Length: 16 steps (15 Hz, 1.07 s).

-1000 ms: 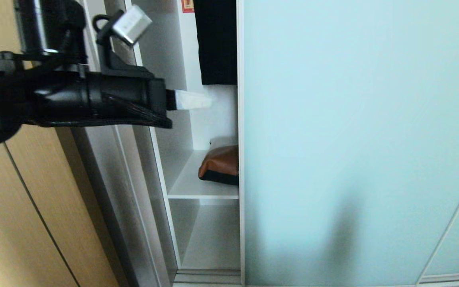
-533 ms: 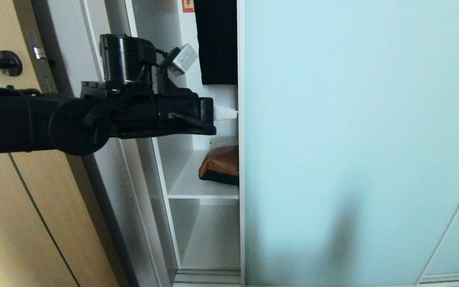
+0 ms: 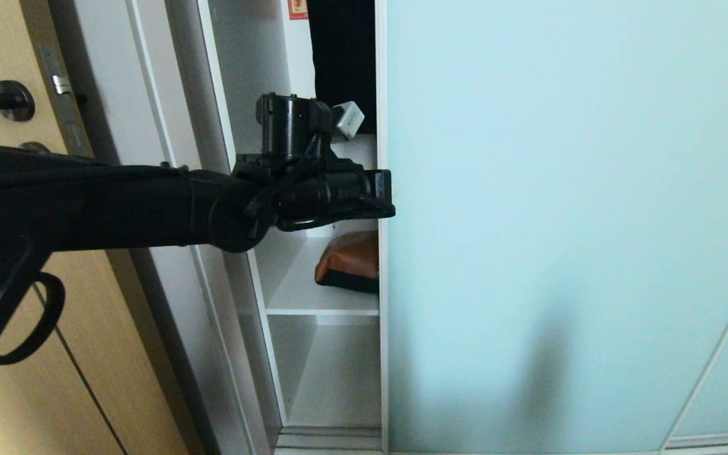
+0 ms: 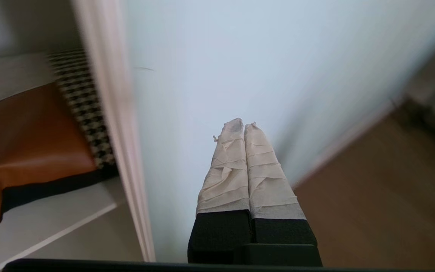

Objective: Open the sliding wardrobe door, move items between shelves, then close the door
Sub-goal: Close the door

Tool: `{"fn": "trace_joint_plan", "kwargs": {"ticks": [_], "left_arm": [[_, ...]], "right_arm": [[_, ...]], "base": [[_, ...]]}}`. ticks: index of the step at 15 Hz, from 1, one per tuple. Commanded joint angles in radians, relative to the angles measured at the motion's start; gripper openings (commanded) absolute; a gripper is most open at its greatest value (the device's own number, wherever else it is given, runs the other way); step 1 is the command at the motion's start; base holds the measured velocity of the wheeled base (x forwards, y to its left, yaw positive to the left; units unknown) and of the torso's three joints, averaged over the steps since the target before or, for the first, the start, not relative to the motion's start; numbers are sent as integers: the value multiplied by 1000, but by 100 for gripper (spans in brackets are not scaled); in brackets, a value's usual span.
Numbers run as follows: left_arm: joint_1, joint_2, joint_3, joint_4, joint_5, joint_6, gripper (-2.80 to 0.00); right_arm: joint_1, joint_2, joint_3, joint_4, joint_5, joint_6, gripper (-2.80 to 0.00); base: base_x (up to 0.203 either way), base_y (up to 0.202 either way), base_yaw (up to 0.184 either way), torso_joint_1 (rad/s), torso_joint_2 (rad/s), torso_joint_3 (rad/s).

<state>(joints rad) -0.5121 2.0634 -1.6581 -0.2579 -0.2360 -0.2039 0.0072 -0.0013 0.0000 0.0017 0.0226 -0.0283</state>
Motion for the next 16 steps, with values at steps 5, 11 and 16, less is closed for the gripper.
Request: {"fn": "trace_joint_plan", "kwargs": {"ticks": [5, 11, 16], "left_arm": [[-8, 114, -75, -21, 102, -44, -280], [-8, 171, -94, -76, 171, -37, -280], [-3, 161, -85, -75, 191, -39, -280]], "right_arm": [[0, -2, 0, 0, 0, -1, -280], [0, -2, 1, 0, 0, -1, -280], [0, -2, 0, 0, 0, -1, -280]], "base": [[0, 0, 0, 0, 0, 0], [0, 0, 0, 0, 0, 0], [0, 0, 0, 0, 0, 0]]}}
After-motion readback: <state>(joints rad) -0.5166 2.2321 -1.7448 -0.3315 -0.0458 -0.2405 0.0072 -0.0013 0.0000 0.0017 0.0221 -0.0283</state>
